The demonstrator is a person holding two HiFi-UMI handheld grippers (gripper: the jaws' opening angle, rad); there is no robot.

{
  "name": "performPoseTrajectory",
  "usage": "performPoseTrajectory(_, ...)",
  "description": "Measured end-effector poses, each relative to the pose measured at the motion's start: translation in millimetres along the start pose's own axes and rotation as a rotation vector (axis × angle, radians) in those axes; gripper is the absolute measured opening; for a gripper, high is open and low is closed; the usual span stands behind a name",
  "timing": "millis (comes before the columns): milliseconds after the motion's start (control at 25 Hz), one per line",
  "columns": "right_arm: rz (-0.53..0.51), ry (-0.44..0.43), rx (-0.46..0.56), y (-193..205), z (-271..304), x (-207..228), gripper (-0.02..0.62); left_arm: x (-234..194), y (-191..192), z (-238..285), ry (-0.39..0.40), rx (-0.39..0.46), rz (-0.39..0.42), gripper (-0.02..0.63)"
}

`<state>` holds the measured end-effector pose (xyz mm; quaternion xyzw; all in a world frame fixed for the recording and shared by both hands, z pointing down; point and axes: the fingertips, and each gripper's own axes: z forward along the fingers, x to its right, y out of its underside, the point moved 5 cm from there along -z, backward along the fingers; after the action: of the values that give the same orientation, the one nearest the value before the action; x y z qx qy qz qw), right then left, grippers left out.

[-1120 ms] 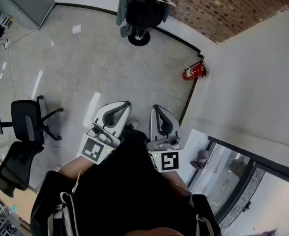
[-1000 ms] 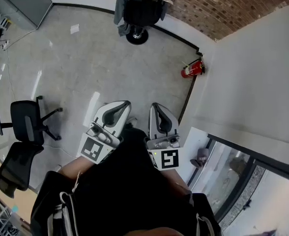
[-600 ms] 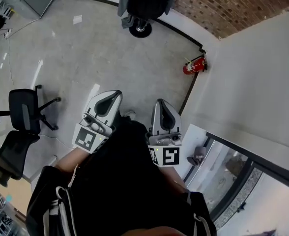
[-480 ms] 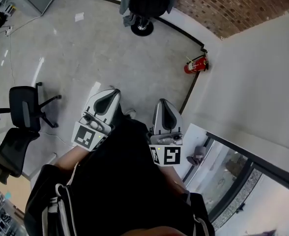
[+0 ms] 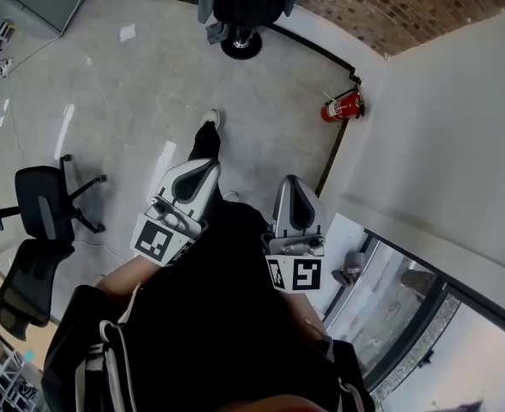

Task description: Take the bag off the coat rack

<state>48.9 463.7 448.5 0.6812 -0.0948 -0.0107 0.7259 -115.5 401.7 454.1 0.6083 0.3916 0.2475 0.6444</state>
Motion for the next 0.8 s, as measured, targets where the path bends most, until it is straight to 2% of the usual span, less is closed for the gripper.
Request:
performPoseTrajectory(80, 0.022, 0.013, -0.014, 4.3, 15.2, 4.5, 0.020, -15.4, 2.7, 16.4, 0.010, 0.001, -0.022, 0.018)
performPoseTrajectory(320, -0.031, 0.047, -0.051, -2.0, 99.3, 39.1, 0.020, -60.9, 12.2, 89.9, 0.064, -0.027, 0.018, 0.019)
performPoseTrajectory(400, -0.002, 0.021, -0.074, -6.7, 138.4, 46.5, 0.020, -82.5, 11.9, 114.4, 0.064, -0.061, 0.049, 0.020)
performPoseTrajectory(520, -0.027, -0.037, -0.110, -13.2, 206.5, 44.1, 0.020, -137.0, 0.9, 149.9, 0.060, -0.097, 0.091, 0.020)
performPoseTrajectory(680, -0.040, -0.071, -0.124, -26.9, 290.8, 49.8, 0.020, -211.3, -27.6, 197.0, 0.014, -0.050, 0.049, 0.020)
performPoseTrajectory(800, -0.073, -0.052, -0.039, -47.4, 338.4, 53.3, 0.020, -244.4, -40.2, 222.6, 0.030, -0.044, -0.029, 0.020)
